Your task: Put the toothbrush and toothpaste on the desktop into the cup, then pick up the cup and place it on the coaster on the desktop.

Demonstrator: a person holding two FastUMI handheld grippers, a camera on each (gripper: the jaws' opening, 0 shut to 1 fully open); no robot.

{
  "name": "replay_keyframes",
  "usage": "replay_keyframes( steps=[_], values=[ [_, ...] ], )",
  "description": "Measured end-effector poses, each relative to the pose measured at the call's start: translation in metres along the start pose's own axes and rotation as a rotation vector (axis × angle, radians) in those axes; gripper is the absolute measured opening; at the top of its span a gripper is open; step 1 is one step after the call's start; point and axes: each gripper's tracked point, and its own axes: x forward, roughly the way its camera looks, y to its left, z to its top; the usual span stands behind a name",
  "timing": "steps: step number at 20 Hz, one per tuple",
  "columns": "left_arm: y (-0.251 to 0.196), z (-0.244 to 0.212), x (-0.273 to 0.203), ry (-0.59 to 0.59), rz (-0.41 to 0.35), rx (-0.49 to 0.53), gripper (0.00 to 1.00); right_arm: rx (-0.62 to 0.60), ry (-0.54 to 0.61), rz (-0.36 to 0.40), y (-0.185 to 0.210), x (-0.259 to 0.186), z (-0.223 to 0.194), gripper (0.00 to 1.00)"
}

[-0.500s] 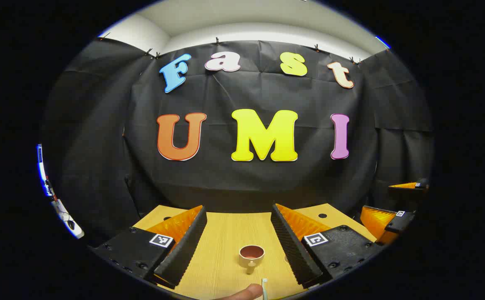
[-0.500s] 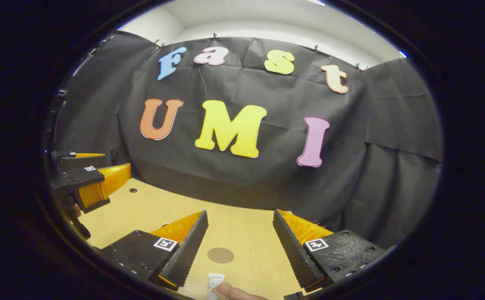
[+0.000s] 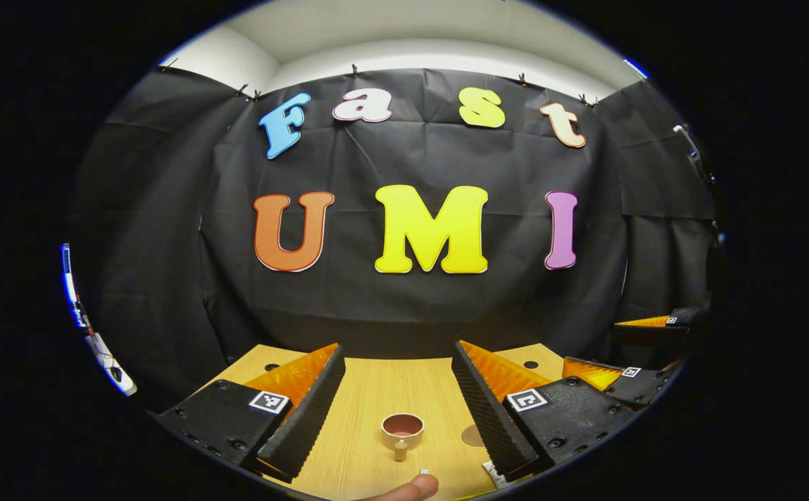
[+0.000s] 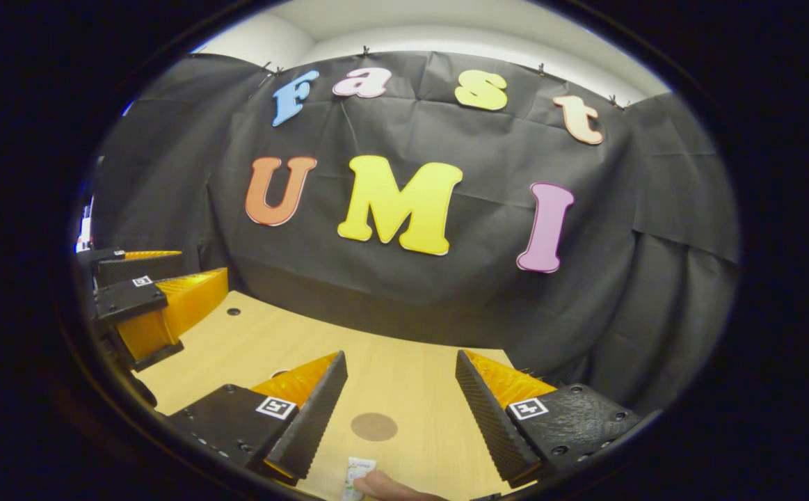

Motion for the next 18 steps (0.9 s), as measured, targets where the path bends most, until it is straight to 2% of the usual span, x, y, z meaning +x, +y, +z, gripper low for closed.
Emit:
replay_keyframes(
  steps=[4,7,8,9,10,15,18],
  values=[
    [-0.009,-0.006,0.002,0.010,-0.006,-0.003,0.98,-0.002,0.002,0.007,-0.006,0.002,-0.003,0.97],
    [-0.017,-0.023,0.004,0.042,-0.014,0.011,0.98,0.012,0.029,0.003,-0.011,0.002,-0.011,0.95],
    [-0.019,-0.029,0.004,0.050,-0.018,0.013,0.98,0.014,0.033,-0.002,-0.013,0.000,-0.013,0.97],
    [-0.021,-0.037,0.003,0.064,-0.022,0.013,0.91,0.014,0.037,-0.008,-0.016,-0.001,-0.015,0.95],
    [-0.022,-0.045,0.003,0.084,-0.026,0.010,0.98,0.016,0.042,-0.013,-0.018,-0.002,-0.018,0.97],
    [-0.028,-0.108,-0.003,0.220,-0.042,0.002,0.98,0.001,0.086,-0.028,-0.021,-0.011,-0.040,0.95],
    [-0.029,-0.169,-0.012,0.380,-0.050,-0.044,0.98,-0.024,0.126,-0.036,-0.023,-0.020,-0.058,0.95]
  ],
)
